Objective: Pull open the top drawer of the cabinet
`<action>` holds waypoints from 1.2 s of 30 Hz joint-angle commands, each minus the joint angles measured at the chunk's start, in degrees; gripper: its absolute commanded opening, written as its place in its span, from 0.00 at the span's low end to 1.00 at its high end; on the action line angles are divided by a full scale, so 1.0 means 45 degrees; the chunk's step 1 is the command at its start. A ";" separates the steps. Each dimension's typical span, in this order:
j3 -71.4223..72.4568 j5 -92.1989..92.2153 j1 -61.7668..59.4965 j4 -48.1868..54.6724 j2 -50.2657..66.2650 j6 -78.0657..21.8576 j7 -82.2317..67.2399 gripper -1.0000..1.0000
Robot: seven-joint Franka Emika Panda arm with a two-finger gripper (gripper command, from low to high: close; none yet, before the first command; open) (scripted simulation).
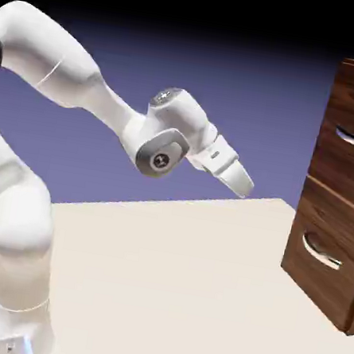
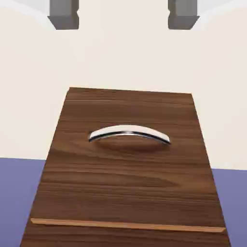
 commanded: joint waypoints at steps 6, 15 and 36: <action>-0.1220 -0.2630 0.1884 0.0849 -0.0927 -0.0684 -0.3323 0.50; -0.3049 -0.6575 0.4711 0.2122 -0.2317 -0.1711 -0.8307 0.50; -0.7317 -1.5778 1.1305 0.5093 -0.5560 -0.4105 -1.9935 0.50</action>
